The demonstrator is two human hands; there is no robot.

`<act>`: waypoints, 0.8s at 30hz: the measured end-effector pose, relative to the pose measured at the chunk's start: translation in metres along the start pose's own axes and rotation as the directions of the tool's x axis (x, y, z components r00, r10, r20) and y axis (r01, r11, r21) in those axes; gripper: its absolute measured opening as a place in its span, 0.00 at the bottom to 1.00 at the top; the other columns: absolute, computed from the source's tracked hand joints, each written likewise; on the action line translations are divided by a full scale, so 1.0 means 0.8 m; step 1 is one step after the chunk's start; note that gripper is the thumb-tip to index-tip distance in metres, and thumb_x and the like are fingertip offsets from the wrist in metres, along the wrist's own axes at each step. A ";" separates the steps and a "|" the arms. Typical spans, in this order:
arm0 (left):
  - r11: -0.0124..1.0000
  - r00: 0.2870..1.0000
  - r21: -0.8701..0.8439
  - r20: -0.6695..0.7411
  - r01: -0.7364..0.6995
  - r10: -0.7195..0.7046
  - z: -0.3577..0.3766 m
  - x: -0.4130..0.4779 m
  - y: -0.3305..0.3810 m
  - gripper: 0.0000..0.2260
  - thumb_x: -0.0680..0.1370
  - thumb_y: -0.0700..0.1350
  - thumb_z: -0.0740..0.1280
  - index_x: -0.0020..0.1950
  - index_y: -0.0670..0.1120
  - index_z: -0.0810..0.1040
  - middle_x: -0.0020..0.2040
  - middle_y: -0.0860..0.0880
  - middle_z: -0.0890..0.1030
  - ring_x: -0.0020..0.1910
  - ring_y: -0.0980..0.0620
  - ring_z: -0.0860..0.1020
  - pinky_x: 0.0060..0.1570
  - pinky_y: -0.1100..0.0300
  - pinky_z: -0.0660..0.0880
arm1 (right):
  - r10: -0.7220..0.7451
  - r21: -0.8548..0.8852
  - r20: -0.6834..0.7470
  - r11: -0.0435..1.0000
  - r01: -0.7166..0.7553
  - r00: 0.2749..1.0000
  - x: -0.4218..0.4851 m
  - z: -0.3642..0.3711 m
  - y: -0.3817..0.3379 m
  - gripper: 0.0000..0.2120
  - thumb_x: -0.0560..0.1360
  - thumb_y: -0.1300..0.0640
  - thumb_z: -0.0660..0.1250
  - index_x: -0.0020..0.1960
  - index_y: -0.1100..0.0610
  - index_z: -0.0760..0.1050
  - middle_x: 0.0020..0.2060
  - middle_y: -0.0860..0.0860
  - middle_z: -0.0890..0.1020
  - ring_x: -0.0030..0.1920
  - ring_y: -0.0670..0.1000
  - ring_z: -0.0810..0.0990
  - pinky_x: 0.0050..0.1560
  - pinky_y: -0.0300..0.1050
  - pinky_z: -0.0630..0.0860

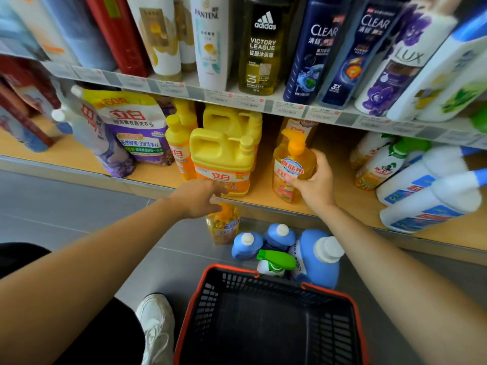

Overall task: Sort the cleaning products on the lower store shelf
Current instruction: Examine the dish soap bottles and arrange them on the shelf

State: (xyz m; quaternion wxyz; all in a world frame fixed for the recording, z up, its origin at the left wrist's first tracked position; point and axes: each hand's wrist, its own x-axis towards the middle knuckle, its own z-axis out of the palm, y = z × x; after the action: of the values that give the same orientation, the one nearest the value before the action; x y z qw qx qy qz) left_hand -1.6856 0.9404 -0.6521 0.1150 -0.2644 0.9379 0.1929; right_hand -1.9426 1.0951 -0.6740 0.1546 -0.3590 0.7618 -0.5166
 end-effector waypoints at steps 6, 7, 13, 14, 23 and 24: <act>0.794 0.934 -0.577 -0.356 -0.191 -0.034 -0.062 -0.020 0.075 0.26 0.76 0.51 0.74 0.73 0.52 0.73 0.57 0.52 0.82 0.54 0.54 0.82 0.50 0.59 0.81 | -0.118 -0.126 0.156 0.982 0.138 0.981 -0.038 -0.065 -0.036 0.36 0.68 0.60 0.81 0.68 0.45 0.67 0.57 0.36 0.74 0.53 0.25 0.74 0.43 0.20 0.71; 0.733 0.923 -0.638 -0.383 -0.234 -0.039 -0.071 -0.027 0.091 0.28 0.76 0.50 0.74 0.75 0.52 0.71 0.59 0.52 0.81 0.55 0.54 0.81 0.50 0.59 0.81 | -0.136 -0.143 0.173 0.977 0.161 0.975 -0.046 -0.076 -0.047 0.36 0.68 0.59 0.81 0.69 0.45 0.66 0.57 0.34 0.73 0.55 0.25 0.73 0.46 0.20 0.70; 0.530 0.892 -0.733 -0.436 -0.427 0.117 -0.100 -0.070 0.169 0.27 0.75 0.52 0.71 0.74 0.52 0.73 0.65 0.51 0.79 0.61 0.56 0.78 0.57 0.63 0.77 | -0.213 -0.109 0.277 0.962 0.251 0.937 -0.105 -0.119 -0.101 0.38 0.66 0.54 0.82 0.71 0.52 0.69 0.62 0.39 0.76 0.63 0.36 0.74 0.61 0.33 0.73; 0.521 0.894 -0.733 -0.421 -0.437 0.157 -0.101 -0.076 0.178 0.24 0.76 0.51 0.71 0.72 0.50 0.75 0.64 0.51 0.80 0.61 0.56 0.79 0.57 0.63 0.77 | -0.221 -0.110 0.292 0.959 0.262 0.931 -0.119 -0.124 -0.107 0.38 0.66 0.53 0.83 0.71 0.51 0.69 0.62 0.41 0.78 0.64 0.40 0.76 0.61 0.37 0.74; 0.790 0.841 -0.326 -0.358 -0.519 0.405 -0.059 -0.107 0.210 0.08 0.73 0.45 0.78 0.50 0.47 0.86 0.45 0.54 0.81 0.43 0.58 0.79 0.47 0.58 0.76 | -0.196 -0.423 0.390 0.830 0.364 0.900 -0.204 -0.144 -0.109 0.44 0.61 0.45 0.83 0.73 0.44 0.69 0.59 0.47 0.84 0.55 0.51 0.82 0.53 0.53 0.80; 0.800 0.834 -0.295 -0.371 -0.523 0.408 -0.054 -0.110 0.213 0.08 0.72 0.45 0.78 0.49 0.47 0.86 0.44 0.53 0.81 0.42 0.57 0.79 0.46 0.57 0.77 | -0.206 -0.447 0.397 0.808 0.385 0.894 -0.209 -0.145 -0.108 0.44 0.61 0.44 0.82 0.73 0.44 0.68 0.59 0.48 0.84 0.55 0.52 0.82 0.51 0.53 0.80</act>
State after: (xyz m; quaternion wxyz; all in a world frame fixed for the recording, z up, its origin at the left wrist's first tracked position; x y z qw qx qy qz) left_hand -1.7094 1.0960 -0.5338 -0.1290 -0.0658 0.9237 0.3548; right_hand -1.8635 1.2741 -0.5706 0.0948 -0.5839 0.7683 -0.2446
